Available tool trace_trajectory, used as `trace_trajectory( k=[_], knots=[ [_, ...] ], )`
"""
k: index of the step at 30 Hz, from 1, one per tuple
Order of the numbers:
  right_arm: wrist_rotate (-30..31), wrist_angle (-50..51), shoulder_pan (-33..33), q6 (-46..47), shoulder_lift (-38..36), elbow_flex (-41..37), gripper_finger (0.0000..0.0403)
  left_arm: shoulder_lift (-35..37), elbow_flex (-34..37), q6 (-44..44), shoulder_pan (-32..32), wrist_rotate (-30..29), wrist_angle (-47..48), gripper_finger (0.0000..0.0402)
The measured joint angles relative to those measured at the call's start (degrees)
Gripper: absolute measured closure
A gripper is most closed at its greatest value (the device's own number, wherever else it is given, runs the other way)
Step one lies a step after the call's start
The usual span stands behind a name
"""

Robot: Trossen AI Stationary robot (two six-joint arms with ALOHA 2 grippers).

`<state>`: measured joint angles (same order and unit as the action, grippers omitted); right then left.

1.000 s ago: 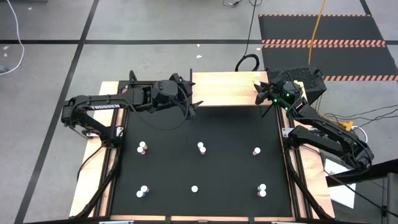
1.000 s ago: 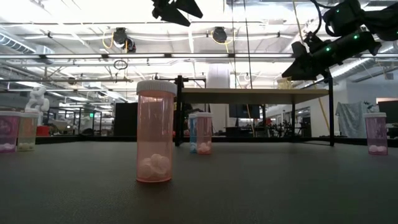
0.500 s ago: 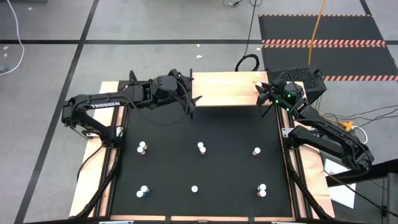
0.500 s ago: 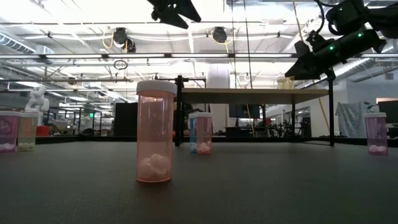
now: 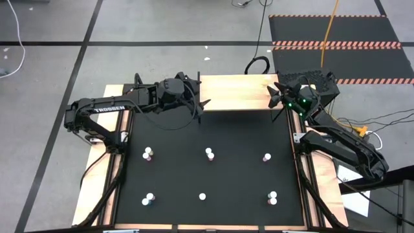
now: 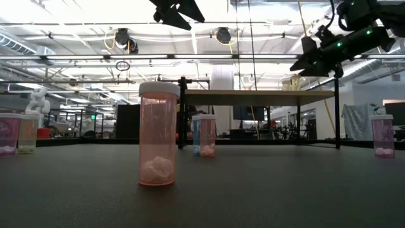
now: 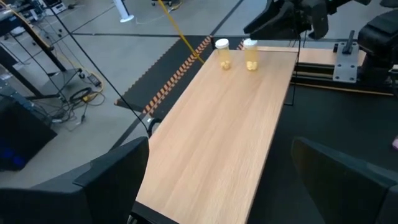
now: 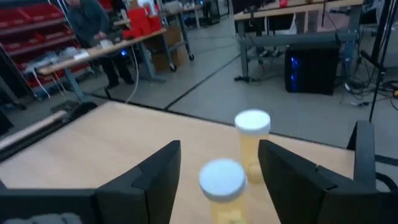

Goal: Pick and place medicine bottles onto shelf by color
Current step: Put the top right pink medicine bottle on the shelf

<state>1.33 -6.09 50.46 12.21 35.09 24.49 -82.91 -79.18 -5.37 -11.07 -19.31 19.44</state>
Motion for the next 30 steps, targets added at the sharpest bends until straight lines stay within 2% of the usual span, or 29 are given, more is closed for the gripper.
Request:
trace_trajectory(
  k=[3,9,16,21,24,30],
  knots=[
    [-0.12,0.00,-0.80,-0.06,-1.65,1.35,0.0191,0.00,0.00,-0.08,0.00,-0.01,-0.04,0.0009],
    [-0.04,5.10,-5.51,-7.06,-1.43,8.41,0.0191,0.00,0.00,0.55,0.01,-1.74,-1.05,0.0009],
    [1.52,15.73,-15.80,-14.12,2.17,20.68,0.0191,0.36,0.00,3.31,1.67,-1.79,-3.88,0.0009],
    [4.60,28.22,-25.47,-16.59,5.94,28.23,0.0190,1.19,-0.02,7.15,3.07,-2.01,-3.65,0.0009],
    [4.97,35.53,-31.52,-14.08,8.16,31.10,0.0190,1.55,-0.02,8.20,3.84,-2.90,-4.12,0.0009],
    [3.02,51.62,-45.49,-1.49,12.49,32.35,0.0200,1.44,-0.02,9.64,5.01,-3.74,-3.78,0.0009]
  ],
)
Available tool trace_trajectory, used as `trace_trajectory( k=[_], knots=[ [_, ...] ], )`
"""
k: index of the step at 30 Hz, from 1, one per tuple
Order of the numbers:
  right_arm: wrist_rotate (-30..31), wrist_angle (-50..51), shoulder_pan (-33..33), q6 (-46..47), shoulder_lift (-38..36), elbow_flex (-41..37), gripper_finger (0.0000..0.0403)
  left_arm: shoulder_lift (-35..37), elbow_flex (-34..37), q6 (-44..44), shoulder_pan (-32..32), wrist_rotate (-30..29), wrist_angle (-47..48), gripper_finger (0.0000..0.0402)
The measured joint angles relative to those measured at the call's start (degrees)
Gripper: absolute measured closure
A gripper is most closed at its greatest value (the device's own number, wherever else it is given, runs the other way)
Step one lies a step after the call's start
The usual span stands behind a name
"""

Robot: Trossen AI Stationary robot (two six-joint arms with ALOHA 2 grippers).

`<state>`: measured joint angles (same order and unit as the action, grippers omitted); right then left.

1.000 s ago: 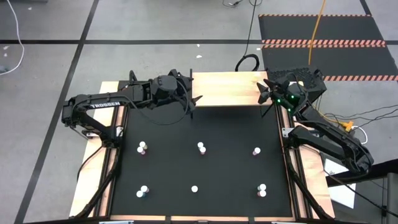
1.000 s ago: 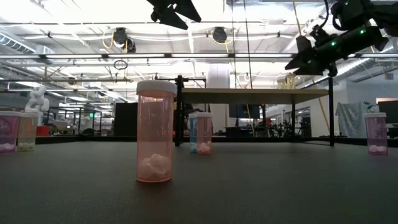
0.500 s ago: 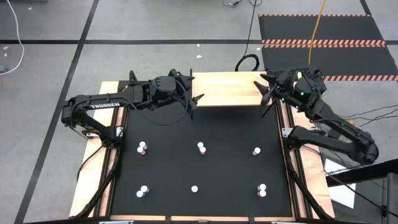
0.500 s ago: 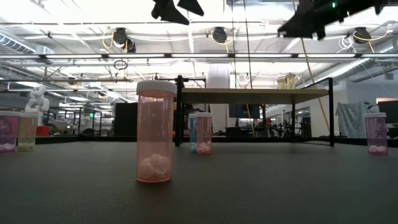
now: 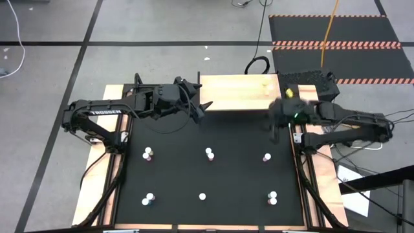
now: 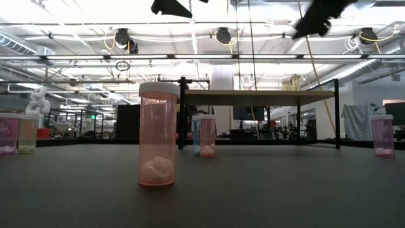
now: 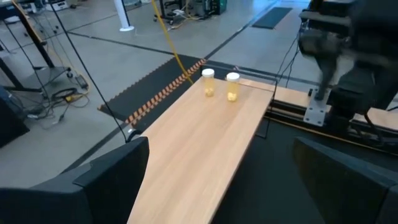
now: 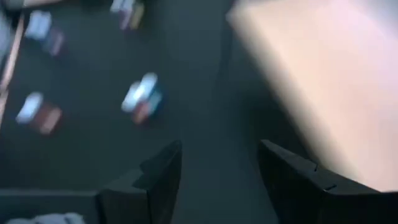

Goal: Pick and place medicine bottles onto shelf by color
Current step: Put the top right pink medicine bottle on the shelf

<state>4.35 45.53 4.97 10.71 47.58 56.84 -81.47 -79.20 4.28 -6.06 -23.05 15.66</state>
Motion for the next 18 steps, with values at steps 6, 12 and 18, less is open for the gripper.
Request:
trace_trajectory(
  k=[6,12,18],
  knots=[
    [-0.28,12.21,-10.14,6.20,1.06,-1.99,0.0217,0.00,0.00,0.16,0.06,-0.06,-0.05,0.0009],
    [-8.92,10.98,-15.67,10.08,0.62,-9.89,0.0207,0.00,0.00,-0.75,-0.29,-0.11,-0.05,0.0009],
    [-9.84,5.31,-19.39,10.28,2.42,-16.55,0.0172,0.00,0.00,-0.88,-0.36,-0.11,0.05,0.0009]
  ],
)
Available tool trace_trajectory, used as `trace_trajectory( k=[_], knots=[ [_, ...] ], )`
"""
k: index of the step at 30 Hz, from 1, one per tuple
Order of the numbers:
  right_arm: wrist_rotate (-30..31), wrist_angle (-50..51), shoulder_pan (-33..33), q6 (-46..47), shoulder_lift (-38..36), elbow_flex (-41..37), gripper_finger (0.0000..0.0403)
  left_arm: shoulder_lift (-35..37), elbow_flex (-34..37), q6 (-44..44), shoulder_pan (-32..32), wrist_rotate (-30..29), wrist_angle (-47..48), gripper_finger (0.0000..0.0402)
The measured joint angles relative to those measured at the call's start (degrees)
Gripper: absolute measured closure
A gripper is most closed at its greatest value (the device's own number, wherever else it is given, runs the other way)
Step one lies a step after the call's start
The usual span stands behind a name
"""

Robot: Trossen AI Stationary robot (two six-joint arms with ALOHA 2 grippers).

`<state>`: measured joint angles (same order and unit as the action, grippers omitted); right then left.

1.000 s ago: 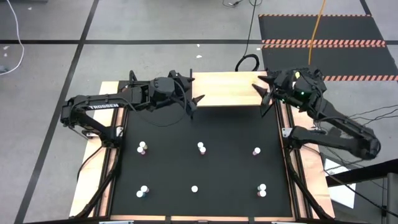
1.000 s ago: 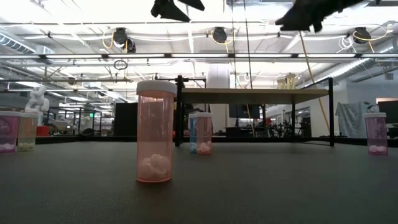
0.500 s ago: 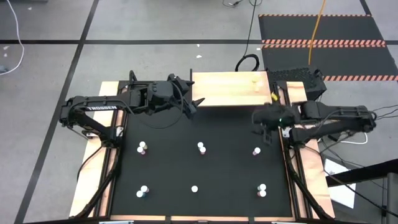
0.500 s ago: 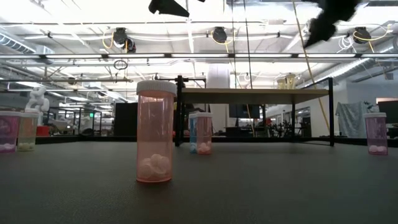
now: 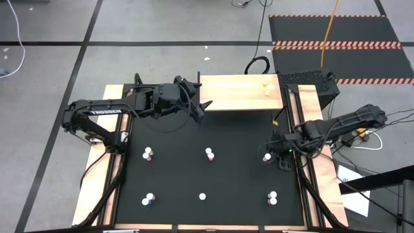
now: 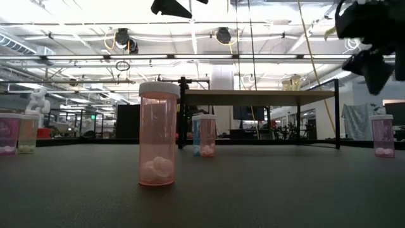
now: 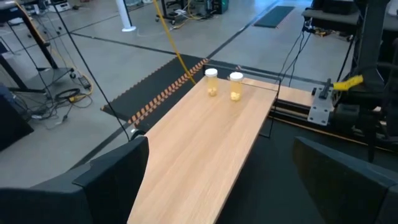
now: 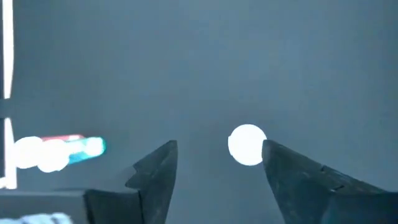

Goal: Pick and place medicine bottles onto shelf by color
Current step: Put the top right pink medicine bottle on the shelf

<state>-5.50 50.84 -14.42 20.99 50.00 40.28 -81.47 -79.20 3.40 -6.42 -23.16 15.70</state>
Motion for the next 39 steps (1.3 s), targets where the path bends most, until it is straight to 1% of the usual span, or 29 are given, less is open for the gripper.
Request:
trace_trajectory(
  k=[3,5,9,13,25,31,34,39],
  knots=[
    [1.25,-5.47,-0.59,-1.26,1.21,-2.98,0.0156,0.00,0.00,-0.72,-0.32,0.02,0.00,0.0009],
    [2.55,-7.36,-0.72,-2.40,2.25,-4.84,0.0149,0.00,0.00,-0.70,-0.72,0.02,0.12,0.0009],
    [6.54,-7.64,-0.72,-3.10,3.62,-6.20,0.0145,0.00,0.02,-0.68,-1.18,-0.02,0.84,0.0009],
    [8.40,-7.75,-0.72,-2.95,3.60,-6.20,0.0151,0.00,0.02,-0.68,-1.11,0.02,0.85,0.0009],
    [6.79,-7.73,-0.70,-3.01,3.63,-6.19,0.0198,0.00,0.02,-1.88,-1.11,0.02,1.31,0.0009],
    [6.55,-7.20,-0.70,-2.23,4.39,-6.20,0.0199,0.00,0.03,-2.03,-1.11,0.02,2.35,0.0009],
    [5.38,-7.29,-0.70,-2.24,5.91,-6.20,0.0199,0.00,0.04,-2.03,-1.11,0.02,2.62,0.0009],
    [5.35,-7.35,-0.70,-2.20,8.12,-6.20,0.0200,0.00,0.07,-2.18,-1.11,0.02,2.62,0.0009]
  ],
)
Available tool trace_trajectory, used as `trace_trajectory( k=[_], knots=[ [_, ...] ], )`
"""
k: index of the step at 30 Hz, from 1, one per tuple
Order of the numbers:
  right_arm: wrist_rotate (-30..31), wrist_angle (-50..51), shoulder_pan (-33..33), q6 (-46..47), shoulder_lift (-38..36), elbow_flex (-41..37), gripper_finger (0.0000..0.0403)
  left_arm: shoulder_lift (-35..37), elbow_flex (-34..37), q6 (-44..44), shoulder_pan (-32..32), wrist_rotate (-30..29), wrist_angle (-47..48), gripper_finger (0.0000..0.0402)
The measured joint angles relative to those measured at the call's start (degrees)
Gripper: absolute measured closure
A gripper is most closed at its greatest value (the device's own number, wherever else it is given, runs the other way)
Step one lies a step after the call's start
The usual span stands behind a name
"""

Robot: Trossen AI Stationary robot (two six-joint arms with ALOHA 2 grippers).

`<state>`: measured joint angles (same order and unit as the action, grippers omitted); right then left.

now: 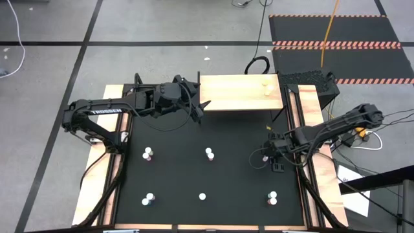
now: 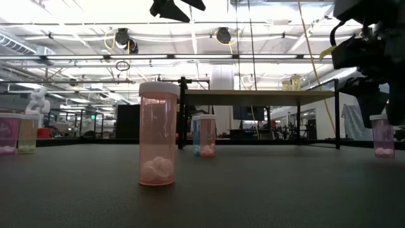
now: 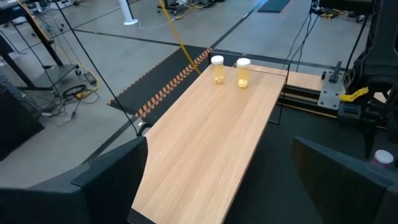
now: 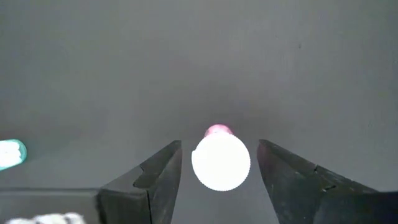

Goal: Pick and place medicine bottles onto shelf by color
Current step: Put the top right pink medicine bottle on the shelf

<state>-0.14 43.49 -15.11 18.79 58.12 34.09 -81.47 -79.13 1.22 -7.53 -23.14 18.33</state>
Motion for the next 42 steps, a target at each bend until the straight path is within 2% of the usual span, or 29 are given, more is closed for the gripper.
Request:
trace_trajectory(
  k=[8,17,20,23,27,31,36,42],
  knots=[
    [0.02,-0.31,0.00,0.49,-0.34,0.00,0.0207,0.00,0.00,-0.01,0.00,0.00,0.00,0.0009],
    [0.04,-0.07,0.00,0.71,-0.36,0.00,0.0284,0.00,0.00,-0.86,0.00,0.01,0.00,0.0009],
    [0.04,-0.07,0.00,1.14,-0.36,0.00,0.0294,0.00,0.00,-0.97,-0.03,0.02,0.00,0.0009],
    [0.06,0.45,0.00,1.51,-0.34,1.13,0.0289,0.00,0.00,-1.06,-0.25,0.04,0.00,0.0009],
    [1.74,0.62,0.77,0.25,-0.27,6.43,0.0281,0.00,0.00,-2.01,-0.58,0.04,-0.04,0.0009],
    [1.84,4.87,4.30,-2.46,1.77,14.20,0.0288,0.00,0.00,-2.48,-1.31,0.06,-0.18,0.0009],
    [1.84,13.14,10.66,-9.04,8.15,26.45,0.0287,0.00,0.00,-2.83,-2.46,0.07,-1.10,0.0009],
    [1.84,16.52,20.83,-19.76,17.16,42.10,0.0285,0.00,0.00,-4.36,-2.91,0.07,-1.85,0.0009]
  ],
)
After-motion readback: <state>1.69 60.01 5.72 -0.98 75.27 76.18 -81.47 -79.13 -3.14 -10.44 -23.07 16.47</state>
